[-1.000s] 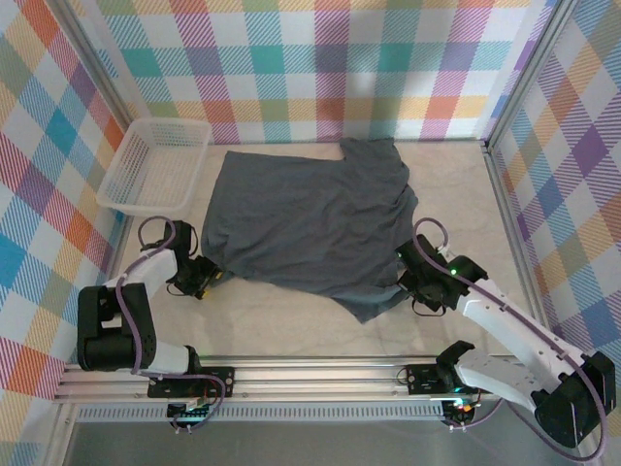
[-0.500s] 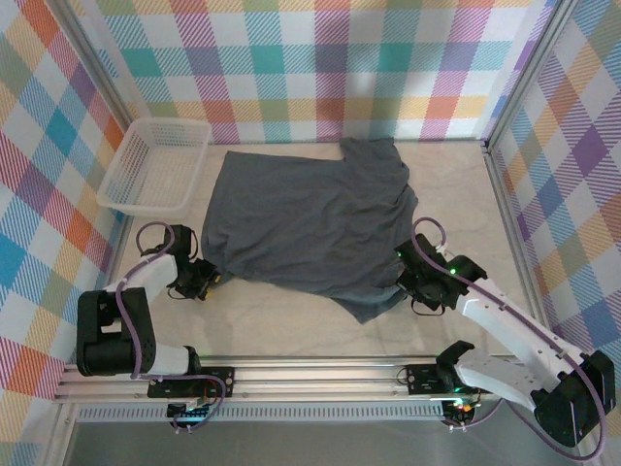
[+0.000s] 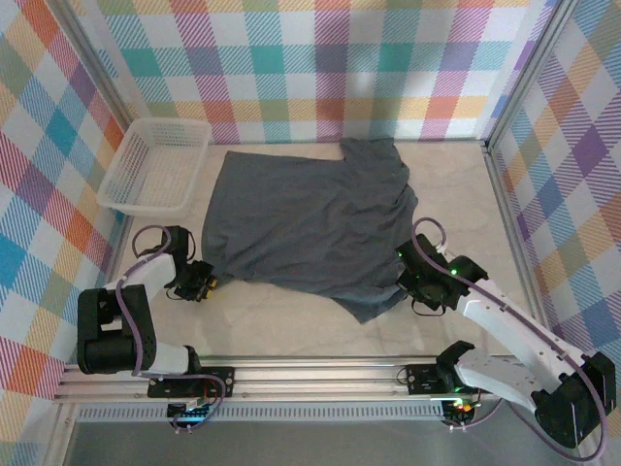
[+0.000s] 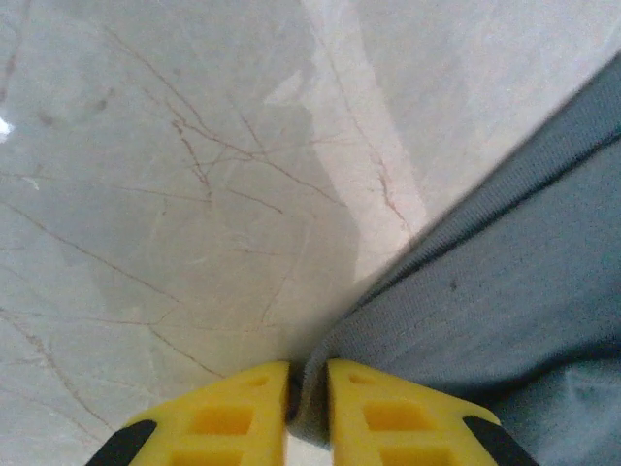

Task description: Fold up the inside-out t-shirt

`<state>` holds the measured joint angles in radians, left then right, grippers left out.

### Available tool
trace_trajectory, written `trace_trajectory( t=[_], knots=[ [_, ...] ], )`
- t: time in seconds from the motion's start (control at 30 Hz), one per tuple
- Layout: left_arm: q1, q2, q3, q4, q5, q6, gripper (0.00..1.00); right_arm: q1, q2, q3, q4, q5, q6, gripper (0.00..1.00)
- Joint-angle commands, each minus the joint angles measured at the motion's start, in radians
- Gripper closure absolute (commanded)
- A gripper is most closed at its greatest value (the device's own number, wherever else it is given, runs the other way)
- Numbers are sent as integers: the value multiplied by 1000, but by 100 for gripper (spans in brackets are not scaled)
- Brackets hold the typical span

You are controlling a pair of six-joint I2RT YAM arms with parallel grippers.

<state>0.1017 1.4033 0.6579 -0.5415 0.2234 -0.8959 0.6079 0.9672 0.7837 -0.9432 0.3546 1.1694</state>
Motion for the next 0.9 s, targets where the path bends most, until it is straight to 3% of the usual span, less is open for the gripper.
trace_trajectory(
  t=[0.0, 0.17, 0.3, 0.4, 0.57, 0.63, 0.7, 0.87],
  knots=[
    [-5, 18, -11, 130, 58, -25, 86, -4, -18, -1, -10, -8, -8, 100],
    [-5, -15, -13, 88, 38, -24, 99, -3, -18, -3, -10, -8, -5, 100],
    [-3, -91, 21, 10, 16, 6, 100, -4, -29, 16, -29, 8, -1, 100],
    [-4, -189, 136, -114, -15, 62, 100, -4, -53, 116, -80, 85, -45, 100],
    [-4, -305, 498, -329, -254, 237, 100, -20, -24, 478, -107, 423, -344, 100],
    [-4, -305, 604, -364, -331, 291, 100, -27, -5, 559, -45, 494, -491, 100],
    [-4, -293, 701, -400, -339, 327, 100, -39, 10, 620, 10, 519, -602, 100],
    [-4, -322, 889, -387, -202, 336, 100, -43, 15, 833, 85, 499, -719, 100]
  ],
)
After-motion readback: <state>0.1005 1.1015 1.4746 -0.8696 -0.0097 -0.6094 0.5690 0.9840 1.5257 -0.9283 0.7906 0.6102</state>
